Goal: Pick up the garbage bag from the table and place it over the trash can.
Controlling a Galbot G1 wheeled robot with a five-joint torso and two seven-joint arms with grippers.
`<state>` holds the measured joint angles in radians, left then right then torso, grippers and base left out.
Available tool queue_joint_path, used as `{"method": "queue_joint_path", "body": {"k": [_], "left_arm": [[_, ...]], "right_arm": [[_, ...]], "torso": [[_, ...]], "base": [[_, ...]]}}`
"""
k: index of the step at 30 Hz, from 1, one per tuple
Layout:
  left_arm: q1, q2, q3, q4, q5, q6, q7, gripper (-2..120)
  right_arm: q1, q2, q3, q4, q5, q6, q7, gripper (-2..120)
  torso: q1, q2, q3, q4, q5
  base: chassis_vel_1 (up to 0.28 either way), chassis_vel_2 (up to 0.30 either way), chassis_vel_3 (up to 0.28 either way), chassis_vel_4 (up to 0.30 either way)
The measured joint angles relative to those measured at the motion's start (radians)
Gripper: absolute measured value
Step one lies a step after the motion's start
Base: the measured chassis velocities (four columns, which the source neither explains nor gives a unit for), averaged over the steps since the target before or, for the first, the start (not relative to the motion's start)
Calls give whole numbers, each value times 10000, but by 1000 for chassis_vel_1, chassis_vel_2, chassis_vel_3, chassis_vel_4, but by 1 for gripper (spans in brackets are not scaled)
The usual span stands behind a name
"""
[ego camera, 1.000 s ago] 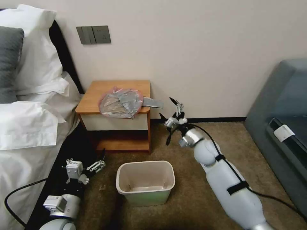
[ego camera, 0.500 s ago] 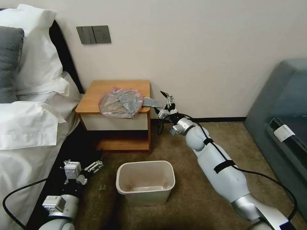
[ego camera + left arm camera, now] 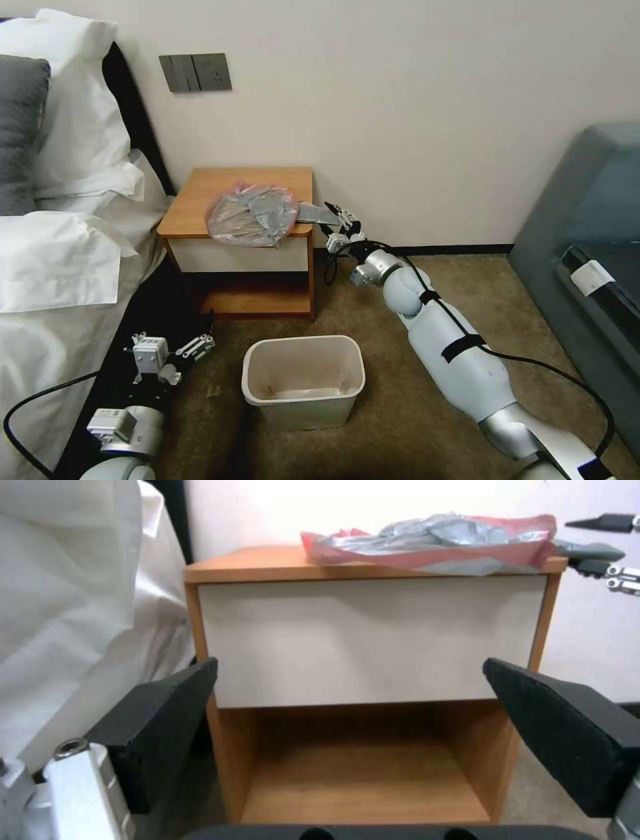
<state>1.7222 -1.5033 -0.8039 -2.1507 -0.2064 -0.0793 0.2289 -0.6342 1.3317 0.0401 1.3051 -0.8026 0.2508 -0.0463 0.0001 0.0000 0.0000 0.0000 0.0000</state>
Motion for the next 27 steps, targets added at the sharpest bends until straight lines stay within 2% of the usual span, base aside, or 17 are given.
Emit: {"method": "queue_joint_path", "body": {"k": [2,4,6,7,9,19,27], "left_arm": [[0,2,-11,-18,1,0,0,99],[0,2,-15,-20,1,0,0,99],[0,2,-16,-21,2,0,-1,99],[0,2,-16,-21,2,0,-1,99],[-6,2,-16,-4,2,0,-1,99],[-70,-4,-19,109,3,8,-6,99],[-90,-89,-212,-47,-246,2,8,99]], "right_arm": [[-10,11,-17,6,9,-9,0,23],[-17,15,-23,15,17,-13,1,20],[-33,28,-26,34,24,-19,2,8],[-33,28,-26,34,24,-19,2,8],[-65,29,-24,71,48,-28,2,0],[-355,-183,-89,749,605,-213,70,0],[-1487,-736,-413,2514,1472,-633,117,0]], "torso": [[0,0,0,0,0],[-1,0,0,0,0],[0,0,0,0,0],[0,0,0,0,0],[-1,0,0,0,0],[0,0,0,0,0],[-1,0,0,0,1]], "base": [[0,0,0,0],[0,0,0,0],[0,0,0,0],[0,0,0,0],[0,0,0,0],[0,0,0,0],[0,0,0,0]]}}
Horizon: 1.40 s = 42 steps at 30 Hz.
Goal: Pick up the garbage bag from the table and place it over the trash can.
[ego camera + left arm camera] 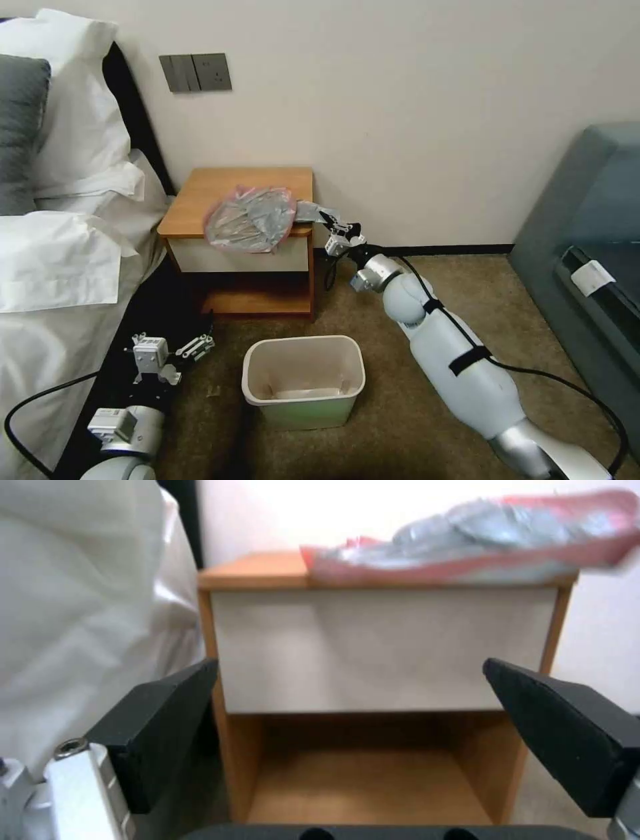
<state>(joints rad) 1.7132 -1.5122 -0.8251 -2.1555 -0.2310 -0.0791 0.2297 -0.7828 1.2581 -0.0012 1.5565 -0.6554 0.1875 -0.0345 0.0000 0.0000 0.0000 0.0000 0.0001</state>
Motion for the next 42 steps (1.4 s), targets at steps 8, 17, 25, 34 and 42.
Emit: {"method": "queue_joint_path", "body": {"k": [8,17,25,34,42], "left_arm": [[33,19,-338,-788,-565,31,3,99],[17,26,-371,-966,-739,89,7,99],[58,-27,-301,-891,-720,74,10,99],[-7,-26,-231,-856,-671,72,10,99],[-47,-20,-140,-724,-551,72,14,99]], "right_arm": [[-2148,-847,-245,2234,540,-798,-175,0],[-4550,-1818,-388,3597,-189,-607,-13,0],[-5530,-2537,-343,3794,-512,-251,38,0],[-5755,-3093,-198,4002,-225,-164,-185,0],[-5716,-3577,-206,4372,678,-420,-656,14]], "torso": [[0,0,-1,-1,0],[0,0,-2,-1,-1],[-1,1,-1,0,0],[0,0,0,0,0],[0,0,0,0,-1]], "base": [[0,0,0,0],[0,0,0,0],[0,0,0,0],[0,0,0,0],[0,0,0,0]]}}
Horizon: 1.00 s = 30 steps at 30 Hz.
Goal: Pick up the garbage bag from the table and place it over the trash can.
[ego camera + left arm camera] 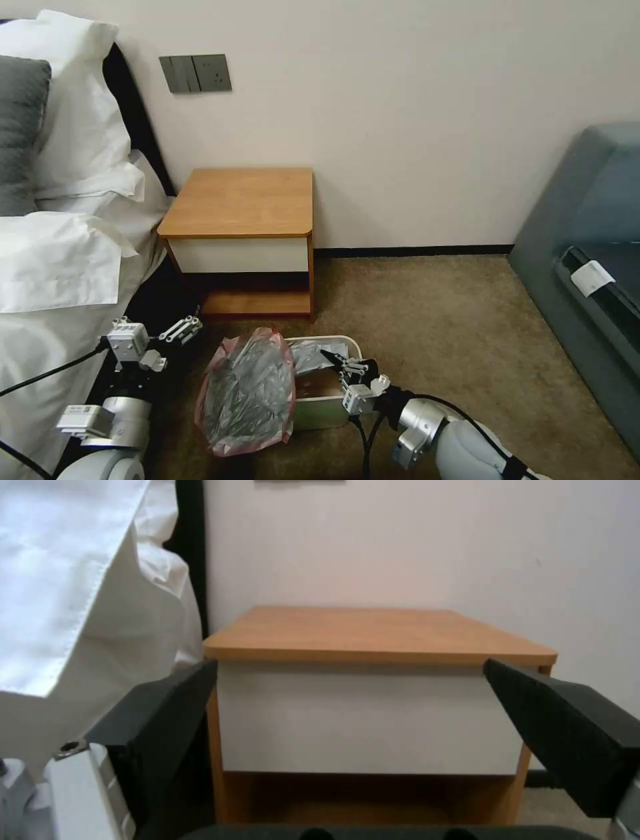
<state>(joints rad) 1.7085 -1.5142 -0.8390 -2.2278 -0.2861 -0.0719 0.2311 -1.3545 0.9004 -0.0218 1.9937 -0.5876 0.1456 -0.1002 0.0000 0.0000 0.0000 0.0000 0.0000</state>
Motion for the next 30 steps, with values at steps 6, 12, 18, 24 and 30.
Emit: {"method": "queue_joint_path", "body": {"k": [6,12,18,24,30], "left_arm": [[-133,-53,163,252,128,0,13,99],[-293,-14,235,636,139,-4,19,99],[-599,102,403,1074,111,32,26,99],[-742,236,544,1313,36,143,4,99],[-780,446,652,1354,-234,388,-124,99]], "right_arm": [[106,-682,-49,362,1202,-534,-535,39],[180,-1191,87,495,1958,-835,-745,57],[198,-1862,677,669,2918,-1019,-958,82],[-99,-2582,1540,1015,3697,-1121,-1047,98],[-705,-2880,2864,1383,4197,-1081,-1079,100]], "torso": [[-1,0,0,0,0],[0,0,0,0,1],[0,0,1,0,2],[0,0,1,0,0],[0,0,1,-1,-1]], "base": [[0,0,0,0],[0,0,0,0],[0,0,0,0],[0,0,0,0],[0,0,0,0]]}}
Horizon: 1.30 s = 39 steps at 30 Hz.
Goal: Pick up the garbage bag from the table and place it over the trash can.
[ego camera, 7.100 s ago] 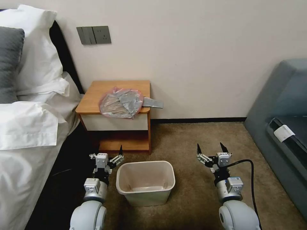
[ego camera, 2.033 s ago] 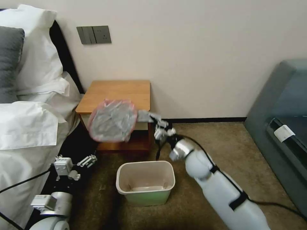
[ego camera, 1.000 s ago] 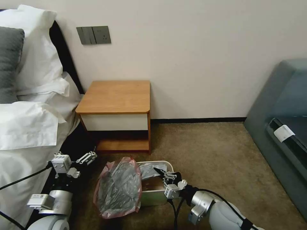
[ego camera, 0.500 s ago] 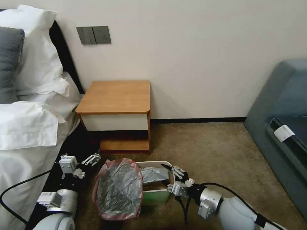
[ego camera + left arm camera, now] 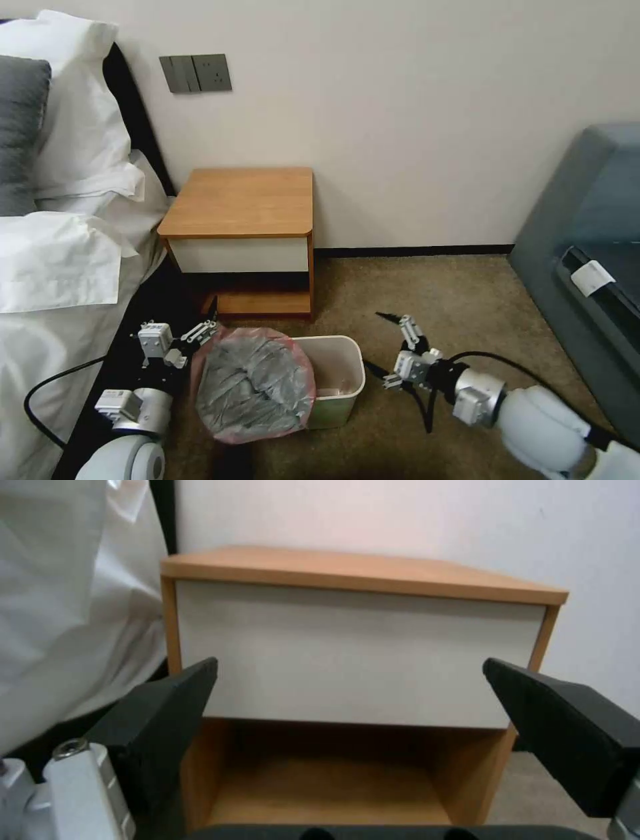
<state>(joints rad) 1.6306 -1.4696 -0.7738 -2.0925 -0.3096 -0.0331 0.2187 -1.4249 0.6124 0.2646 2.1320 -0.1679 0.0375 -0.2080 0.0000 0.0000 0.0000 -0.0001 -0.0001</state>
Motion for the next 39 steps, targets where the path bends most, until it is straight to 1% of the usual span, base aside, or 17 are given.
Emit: {"method": "queue_joint_path", "body": {"k": [2,7,9,10,13,15,16,18,19,21,22,24,26,28,33,36,39], "left_arm": [[255,244,168,-389,-542,347,-179,99],[974,722,611,-924,-771,588,-338,99],[1668,1100,1411,-1279,-875,642,-365,99],[1668,1100,1411,-1279,-875,642,-365,99],[2146,1180,2115,-1448,-950,666,-491,98],[2643,1097,2808,-1465,-884,709,-974,96],[2643,1097,2808,-1465,-884,709,-974,96],[3019,992,3180,-1478,-552,704,-1721,96],[3019,992,3180,-1478,-552,704,-1721,96],[3373,834,3579,-1559,-147,605,-3031,97],[3373,834,3579,-1559,-147,605,-3031,97],[3501,630,3754,-1369,379,378,-3817,97],[3497,560,3785,-1232,569,256,-4048,97],[3299,355,3880,-809,1065,43,-4749,98],[2686,229,3935,-695,841,483,-4993,99],[2437,219,3924,-756,392,848,-4775,98],[2127,309,3876,-1020,-630,1558,-4404,98]], "right_arm": [[-151,245,662,5,155,91,17,100],[-187,885,1254,-139,223,232,74,100],[-163,1411,1369,-314,226,341,129,100],[-163,1411,1369,-314,226,341,129,100],[-164,1730,1354,-424,191,467,151,100],[-242,1943,1316,-508,144,601,151,100],[-242,1943,1316,-508,144,601,151,100],[-316,2017,1346,-560,133,714,151,100],[-316,2017,1346,-560,133,714,151,100],[-365,2089,1423,-631,129,848,152,100],[-365,2089,1423,-631,129,848,152,100],[-398,2150,1434,-744,110,996,150,100],[-406,2166,1432,-762,105,1020,149,100],[-406,2248,1377,-818,76,1081,147,100],[-306,2273,1316,-820,72,1081,148,100],[-246,2266,1295,-823,77,1068,149,100],[-230,2209,1302,-819,86,1007,169,100]], "torso": [[0,0,0,0,0],[0,0,-1,3,1],[0,1,-1,1,2],[0,1,-1,1,2],[0,0,-1,2,3],[0,0,-1,1,1],[0,0,-1,1,1],[0,0,-1,-4,3],[0,0,-1,-4,3],[1,0,-1,-2,3],[1,0,-1,-2,3],[0,1,-1,3,4],[1,0,0,3,3],[1,1,0,0,5],[1,0,-1,4,-2],[0,0,0,5,-4],[0,0,-1,2,-2]], "base": [[0,0,0,0],[0,0,0,0],[0,0,0,0],[0,0,0,0],[0,0,0,0],[0,0,0,0],[0,0,0,0],[0,0,0,0],[0,0,0,0],[0,0,0,0],[0,0,0,0],[0,0,0,0],[0,0,0,0],[0,0,0,0],[0,0,0,0],[0,0,0,0],[0,0,0,0]]}}
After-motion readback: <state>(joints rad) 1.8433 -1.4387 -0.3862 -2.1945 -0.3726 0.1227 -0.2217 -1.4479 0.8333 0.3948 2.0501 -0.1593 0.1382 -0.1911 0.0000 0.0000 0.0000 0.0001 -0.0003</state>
